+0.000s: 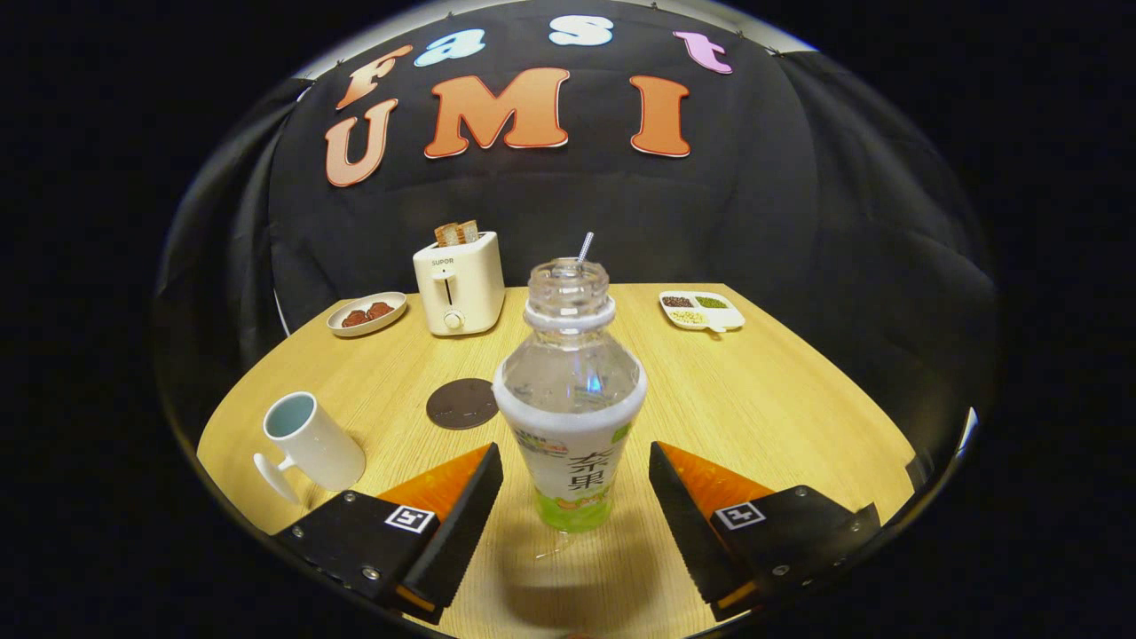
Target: Take the bottle from table, then pour the juice into the cup, finally place the bottle on the coaster
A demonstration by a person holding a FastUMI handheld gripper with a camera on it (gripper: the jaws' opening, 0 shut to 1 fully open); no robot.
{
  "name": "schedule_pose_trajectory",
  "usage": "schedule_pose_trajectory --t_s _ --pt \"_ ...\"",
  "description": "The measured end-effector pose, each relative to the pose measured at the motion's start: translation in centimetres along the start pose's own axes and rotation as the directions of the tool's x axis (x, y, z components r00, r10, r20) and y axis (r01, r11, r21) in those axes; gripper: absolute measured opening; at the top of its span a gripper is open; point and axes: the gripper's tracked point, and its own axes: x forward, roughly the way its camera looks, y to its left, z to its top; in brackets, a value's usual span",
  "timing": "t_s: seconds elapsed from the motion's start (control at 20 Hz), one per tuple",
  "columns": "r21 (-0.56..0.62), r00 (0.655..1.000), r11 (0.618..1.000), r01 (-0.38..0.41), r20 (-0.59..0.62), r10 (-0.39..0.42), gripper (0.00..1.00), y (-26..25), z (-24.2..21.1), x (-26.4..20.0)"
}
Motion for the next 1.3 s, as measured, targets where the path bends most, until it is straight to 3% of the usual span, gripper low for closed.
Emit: schedule_pose_trajectory --t_s 0.2,0.3,0.35,0.55,0.7,0.9,1.3 --pt "0.022 1.0 1.0 -0.007 -0.019 0.007 0.94 0.2 -0.7 1.3" --pt "0.02 1.0 1.0 -0.005 -0.029 0.005 0.79 0.3 -1.0 1.3" --pt "0.008 1.0 1.0 -0.007 -0.028 0.007 0.66 0.4 -1.0 1.6" --pt "0.008 0.996 1.0 0.026 -0.083 -0.025 0.55 0.1 -0.7 0.9" --pt "0.003 0.997 1.0 0.026 -0.077 -0.026 0.54 0.8 1.0 -0.4" --pt "-0.118 0.997 0.992 0.047 -0.06 -0.054 0.53 1.9 3.6 -2.2" --pt "-0.346 0.997 0.937 0.057 -0.034 -0.074 0.54 6.8 6.6 -3.5"
